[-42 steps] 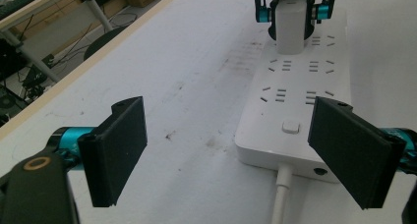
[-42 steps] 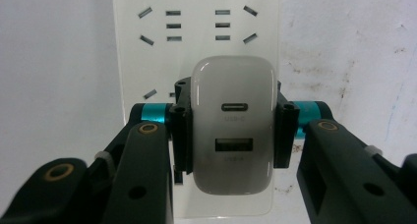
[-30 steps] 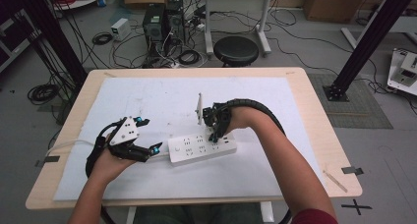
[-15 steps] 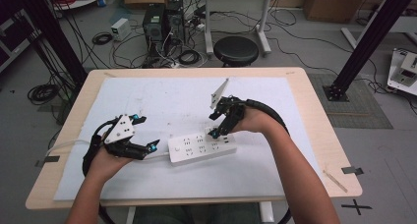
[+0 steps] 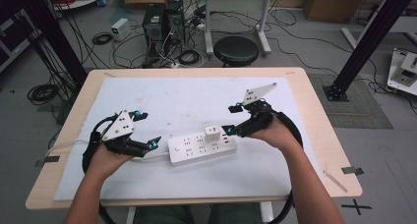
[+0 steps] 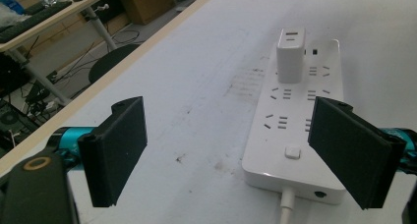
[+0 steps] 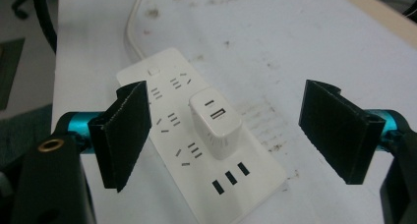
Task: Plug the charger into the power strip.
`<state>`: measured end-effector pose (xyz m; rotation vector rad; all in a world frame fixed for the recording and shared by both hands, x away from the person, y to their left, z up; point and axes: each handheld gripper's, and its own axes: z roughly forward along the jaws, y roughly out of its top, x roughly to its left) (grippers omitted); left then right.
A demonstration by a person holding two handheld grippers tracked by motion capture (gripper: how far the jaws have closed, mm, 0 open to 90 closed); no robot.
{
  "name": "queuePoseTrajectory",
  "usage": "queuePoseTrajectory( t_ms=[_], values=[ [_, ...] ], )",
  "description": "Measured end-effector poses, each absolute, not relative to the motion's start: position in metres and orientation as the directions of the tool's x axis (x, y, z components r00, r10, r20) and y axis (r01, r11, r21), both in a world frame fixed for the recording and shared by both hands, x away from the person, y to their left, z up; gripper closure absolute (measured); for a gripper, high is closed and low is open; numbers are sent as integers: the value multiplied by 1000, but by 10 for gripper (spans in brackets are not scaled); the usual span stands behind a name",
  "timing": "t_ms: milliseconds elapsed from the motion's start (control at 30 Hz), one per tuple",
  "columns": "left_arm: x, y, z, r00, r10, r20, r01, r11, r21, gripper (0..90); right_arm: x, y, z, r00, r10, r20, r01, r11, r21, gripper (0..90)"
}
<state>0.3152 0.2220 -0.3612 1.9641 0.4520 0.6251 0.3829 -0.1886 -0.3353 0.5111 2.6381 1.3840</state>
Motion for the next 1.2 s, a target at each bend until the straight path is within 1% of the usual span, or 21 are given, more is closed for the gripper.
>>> queuePoseTrajectory(
  t_ms=[200,433,567,1200],
  values=[
    [321,227,-362,806,551,215,54,-430,901,148,366,-216,-337,-909,412,64,255,429,867,185],
    [320,235,-366,810,550,205,68,-435,898,147,358,-237,-355,-873,477,98,296,360,885,185],
    [319,237,-368,811,551,199,74,-433,898,145,358,-239,-360,-861,496,113,320,354,879,185],
    [323,236,-370,808,560,186,90,-428,899,141,361,-238,-361,-863,494,103,313,363,878,185]
  ],
)
